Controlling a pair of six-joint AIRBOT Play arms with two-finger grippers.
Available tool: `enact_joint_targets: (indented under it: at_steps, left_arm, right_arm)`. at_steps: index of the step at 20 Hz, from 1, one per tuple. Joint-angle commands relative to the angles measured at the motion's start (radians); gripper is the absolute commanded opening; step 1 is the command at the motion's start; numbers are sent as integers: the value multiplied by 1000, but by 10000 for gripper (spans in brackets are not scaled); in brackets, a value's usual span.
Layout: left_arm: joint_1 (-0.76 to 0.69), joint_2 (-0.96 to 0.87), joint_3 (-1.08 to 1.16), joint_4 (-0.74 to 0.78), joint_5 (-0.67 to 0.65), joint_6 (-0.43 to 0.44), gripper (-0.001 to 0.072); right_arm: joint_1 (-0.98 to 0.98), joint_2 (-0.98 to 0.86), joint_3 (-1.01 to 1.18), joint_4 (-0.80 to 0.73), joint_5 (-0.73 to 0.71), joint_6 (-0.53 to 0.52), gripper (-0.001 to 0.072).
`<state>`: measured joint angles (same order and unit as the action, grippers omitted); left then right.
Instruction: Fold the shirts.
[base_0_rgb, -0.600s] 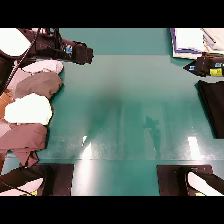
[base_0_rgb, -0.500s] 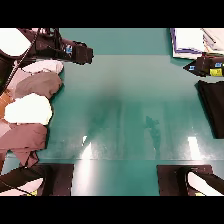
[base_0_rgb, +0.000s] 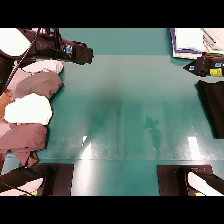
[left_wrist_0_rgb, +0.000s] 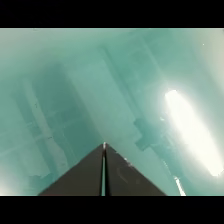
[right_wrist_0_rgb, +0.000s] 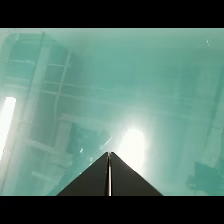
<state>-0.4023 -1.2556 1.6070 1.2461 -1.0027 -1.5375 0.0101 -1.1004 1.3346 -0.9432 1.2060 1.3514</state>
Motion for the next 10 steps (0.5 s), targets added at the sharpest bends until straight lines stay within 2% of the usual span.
enact_joint_targets:
  at_steps: [1,3,4,5,6,8,10]
  left_arm:
    - [0,0,0,-5,2,-1,20]
    - [0,0,0,2,43,2,21]
    - [0,0,0,54,66,2,49]
    - [0,-1,0,145,92,-2,373]
    - [7,-5,0,250,111,-40,615]
    - [57,-33,0,441,127,-149,622]
    - [159,-87,0,502,130,-185,622]
  right_arm:
    - [1,1,1,0,-1,0,14]
    - [1,1,1,0,-1,0,14]
    - [1,1,1,0,0,0,14]
    - [1,1,1,0,0,0,14]
    - [1,1,1,0,-1,0,14]
    - [1,1,1,-1,-2,0,14]
    - [1,1,1,0,-2,0,14]
